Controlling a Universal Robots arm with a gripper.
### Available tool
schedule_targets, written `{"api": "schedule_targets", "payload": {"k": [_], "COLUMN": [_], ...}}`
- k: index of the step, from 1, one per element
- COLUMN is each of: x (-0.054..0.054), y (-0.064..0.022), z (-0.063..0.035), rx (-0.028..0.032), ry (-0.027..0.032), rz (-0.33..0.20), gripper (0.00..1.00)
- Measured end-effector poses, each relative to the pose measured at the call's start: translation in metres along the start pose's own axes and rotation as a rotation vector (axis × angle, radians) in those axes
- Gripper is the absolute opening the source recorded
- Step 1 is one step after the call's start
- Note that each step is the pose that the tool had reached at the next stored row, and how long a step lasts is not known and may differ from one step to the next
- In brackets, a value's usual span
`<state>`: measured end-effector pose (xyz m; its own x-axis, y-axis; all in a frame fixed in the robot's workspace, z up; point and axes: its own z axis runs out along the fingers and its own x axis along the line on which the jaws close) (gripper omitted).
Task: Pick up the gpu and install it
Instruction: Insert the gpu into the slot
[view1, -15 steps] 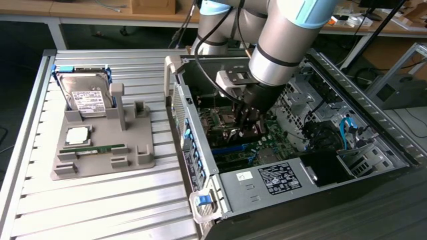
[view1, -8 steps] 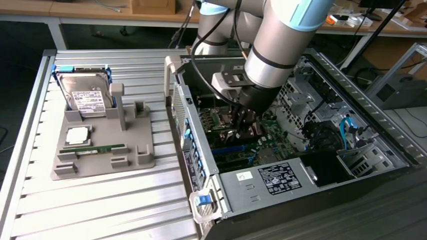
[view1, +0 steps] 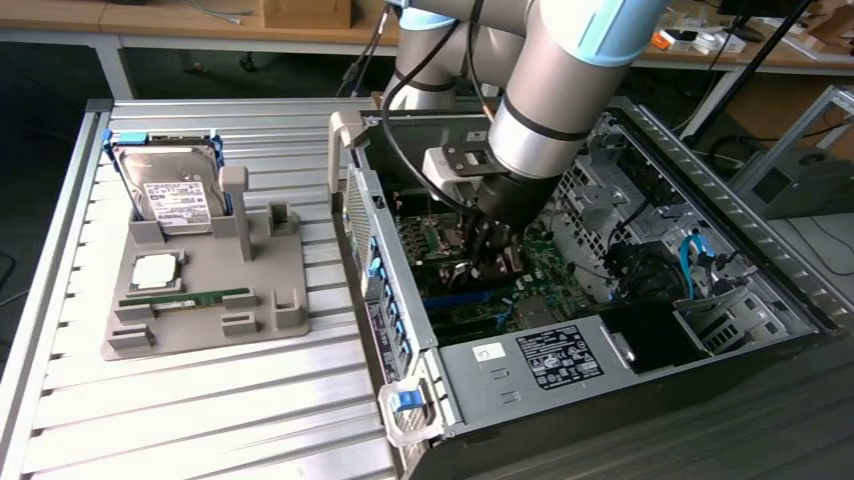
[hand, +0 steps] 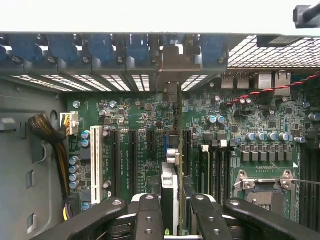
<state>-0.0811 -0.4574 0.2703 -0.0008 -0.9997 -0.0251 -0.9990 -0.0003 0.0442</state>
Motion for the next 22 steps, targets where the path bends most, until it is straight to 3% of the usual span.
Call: {"api": "schedule_targets", "payload": {"k": [22], "x": [0.0033], "y": [0.0008], "z": [0.0042], "rx": [0.0001], "ry": [0.0], "rz": [0.001], "gripper": [0.27]}}
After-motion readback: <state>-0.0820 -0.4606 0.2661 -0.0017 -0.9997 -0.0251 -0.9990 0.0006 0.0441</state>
